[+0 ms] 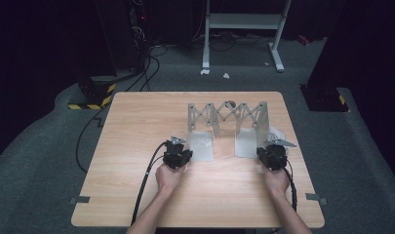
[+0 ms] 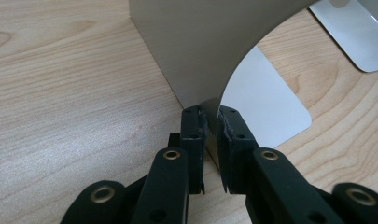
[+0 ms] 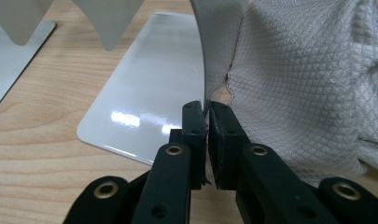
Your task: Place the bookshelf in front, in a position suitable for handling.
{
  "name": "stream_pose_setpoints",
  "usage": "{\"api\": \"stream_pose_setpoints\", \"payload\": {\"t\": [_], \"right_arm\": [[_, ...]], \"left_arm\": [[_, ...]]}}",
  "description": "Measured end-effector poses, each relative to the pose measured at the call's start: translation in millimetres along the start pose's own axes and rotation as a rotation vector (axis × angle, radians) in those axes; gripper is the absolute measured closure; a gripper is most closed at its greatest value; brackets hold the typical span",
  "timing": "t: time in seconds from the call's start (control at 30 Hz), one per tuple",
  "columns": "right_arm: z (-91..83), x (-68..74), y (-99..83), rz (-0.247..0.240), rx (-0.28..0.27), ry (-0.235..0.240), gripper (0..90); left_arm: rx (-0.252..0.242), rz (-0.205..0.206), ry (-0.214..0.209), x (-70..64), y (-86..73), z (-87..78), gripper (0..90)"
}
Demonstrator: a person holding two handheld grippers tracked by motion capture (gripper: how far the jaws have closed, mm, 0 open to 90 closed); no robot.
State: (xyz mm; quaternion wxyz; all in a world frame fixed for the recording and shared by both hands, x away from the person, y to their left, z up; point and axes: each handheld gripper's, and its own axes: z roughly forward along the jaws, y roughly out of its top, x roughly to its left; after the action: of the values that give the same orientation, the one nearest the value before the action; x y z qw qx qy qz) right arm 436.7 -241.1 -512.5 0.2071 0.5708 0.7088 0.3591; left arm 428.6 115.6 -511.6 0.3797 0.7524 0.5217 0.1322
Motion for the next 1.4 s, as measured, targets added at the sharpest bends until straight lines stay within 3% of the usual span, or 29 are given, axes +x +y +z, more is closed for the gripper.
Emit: {"api": "stream_pose_setpoints", "payload": {"t": [0.1,0.27,0.33,0.4,0.47,0.5,0.53,0.6,0.73,0.83,0.87,0.9,0.93,0.97,1.0,1.17,1.4], "right_arm": [[-4.8,-0.3,-1.0,-0.032,0.000,0.022,74.7],[-26.2,-3.4,-2.5,-0.084,-0.030,0.021,71.6],[-36.1,-8.4,-1.9,-0.087,-0.059,0.001,70.3],[-43.5,-20.4,1.2,-0.059,-0.090,-0.024,64.3],[-36.4,-35.8,10.0,-0.031,-0.069,-0.076,51.0],[-36.4,-35.8,10.0,-0.031,-0.069,-0.076,51.0],[-27.1,-41.9,16.4,-0.023,-0.039,-0.099,42.1],[-22.1,-44.5,19.6,-0.028,-0.033,-0.107,40.4],[0.9,-47.9,33.1,-0.051,0.032,-0.117,33.6],[7.8,-48.6,32.5,-0.041,0.038,-0.110,38.0],[14.3,-50.7,29.4,-0.025,0.082,-0.093,47.8],[16.5,-51.0,27.8,-0.020,0.103,-0.096,52.1],[17.0,-50.3,25.7,-0.036,0.102,-0.118,60.7],[17.0,-50.3,25.7,-0.036,0.102,-0.118,60.7],[13.3,-51.3,25.6,-0.027,0.104,-0.085,72.4],[4.8,-47.1,20.5,-0.052,0.113,-0.065,77.8],[-34.8,-29.0,-1.3,-0.123,0.070,-0.024,78.7]], "left_arm": [[-0.001,0.001,0.005,-0.3,-0.8,-0.9,81.5],[-0.004,0.000,0.005,-0.8,-1.5,-1.0,81.6],[-0.006,0.002,0.003,-0.5,-1.8,-1.1,81.5],[-0.006,0.003,0.002,-0.3,-1.9,-1.1,81.5],[-0.006,0.006,0.002,-0.1,-1.9,-1.1,81.4],[-0.006,0.006,0.002,-0.1,-1.9,-1.1,81.5],[-0.003,0.007,0.001,0.2,-1.9,-1.4,81.5],[-0.002,0.008,0.001,0.3,-1.9,-1.6,81.5],[0.002,0.010,-0.001,-0.4,-2.1,-2.1,81.5],[0.003,0.010,-0.002,-0.4,-2.1,-2.3,81.5],[0.003,0.011,-0.004,-0.4,-2.3,-2.4,81.5],[0.003,0.011,-0.004,-0.4,-2.3,-2.4,81.5],[0.003,0.012,-0.005,-0.3,-2.4,-2.4,81.6],[0.003,0.013,-0.006,-0.3,-2.4,-2.5,81.6],[0.003,0.014,-0.007,-0.2,-2.5,-2.6,81.6],[0.000,0.014,-0.011,0.0,-3.9,-3.4,81.9],[-0.001,0.018,-0.016,-0.2,-4.8,-4.1,81.9]]}}
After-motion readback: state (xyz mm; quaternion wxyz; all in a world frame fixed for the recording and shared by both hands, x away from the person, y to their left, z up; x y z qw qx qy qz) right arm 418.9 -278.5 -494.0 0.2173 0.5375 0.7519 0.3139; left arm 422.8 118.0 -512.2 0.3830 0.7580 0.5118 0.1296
